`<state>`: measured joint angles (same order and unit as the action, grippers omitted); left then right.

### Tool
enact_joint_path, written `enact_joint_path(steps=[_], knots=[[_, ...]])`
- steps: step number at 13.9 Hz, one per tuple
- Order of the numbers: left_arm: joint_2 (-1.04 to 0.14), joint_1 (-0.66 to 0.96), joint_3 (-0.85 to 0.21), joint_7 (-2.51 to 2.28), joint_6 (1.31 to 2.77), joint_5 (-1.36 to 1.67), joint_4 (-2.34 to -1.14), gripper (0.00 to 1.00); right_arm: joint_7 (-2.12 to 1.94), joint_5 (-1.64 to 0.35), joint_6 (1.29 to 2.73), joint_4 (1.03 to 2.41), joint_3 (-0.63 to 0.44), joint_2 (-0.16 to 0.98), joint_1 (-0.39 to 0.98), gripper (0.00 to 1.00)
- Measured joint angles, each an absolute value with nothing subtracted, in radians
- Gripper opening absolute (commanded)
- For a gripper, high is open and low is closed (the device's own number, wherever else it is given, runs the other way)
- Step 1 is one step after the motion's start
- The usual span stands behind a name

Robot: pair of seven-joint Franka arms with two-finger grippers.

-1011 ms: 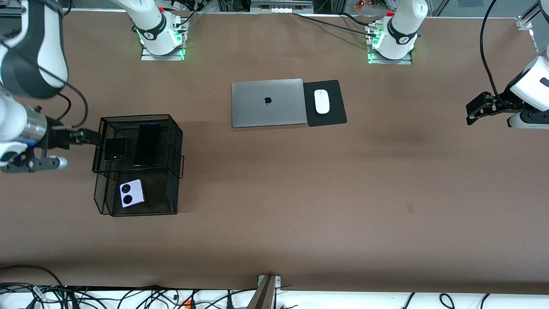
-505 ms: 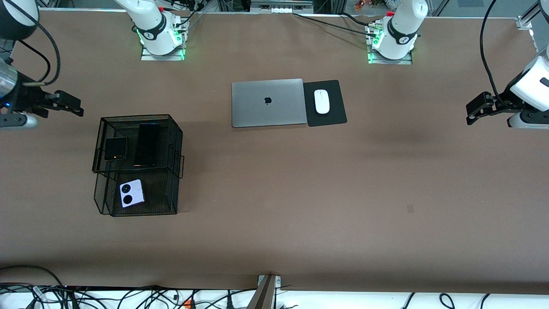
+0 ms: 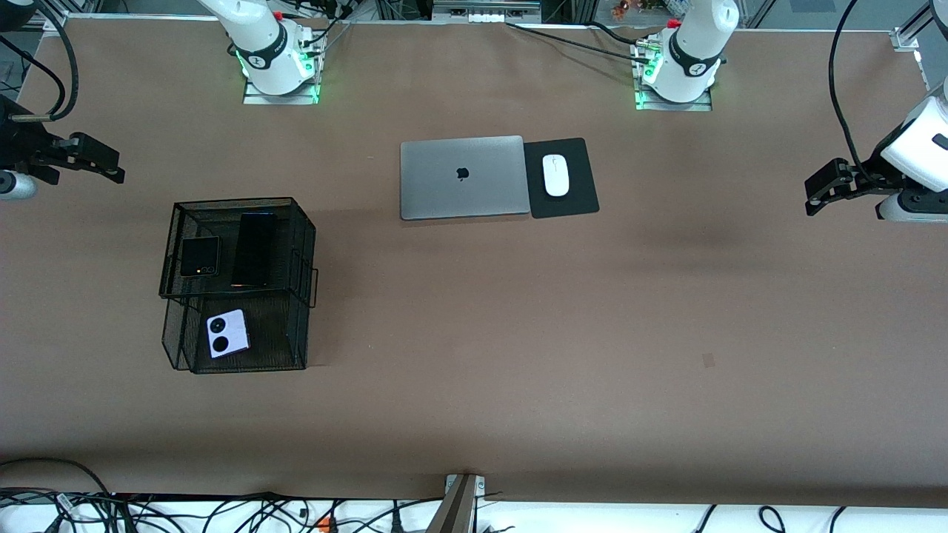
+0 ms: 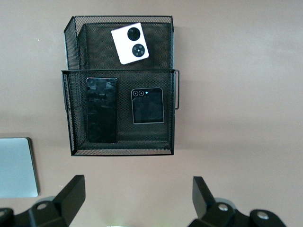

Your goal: Place phones with both arms

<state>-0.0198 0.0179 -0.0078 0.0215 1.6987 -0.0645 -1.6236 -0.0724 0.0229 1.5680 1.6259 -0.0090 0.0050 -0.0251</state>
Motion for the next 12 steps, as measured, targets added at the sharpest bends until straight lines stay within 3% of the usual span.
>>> enact_joint_path(steps=[12], knots=[[-0.02, 0.018, -0.008, 0.022, 1.698, -0.064, -1.624, 1.0, -0.055, 0.023, 1.563, 1.626, -0.009, 0.023, -0.026, 1.0]])
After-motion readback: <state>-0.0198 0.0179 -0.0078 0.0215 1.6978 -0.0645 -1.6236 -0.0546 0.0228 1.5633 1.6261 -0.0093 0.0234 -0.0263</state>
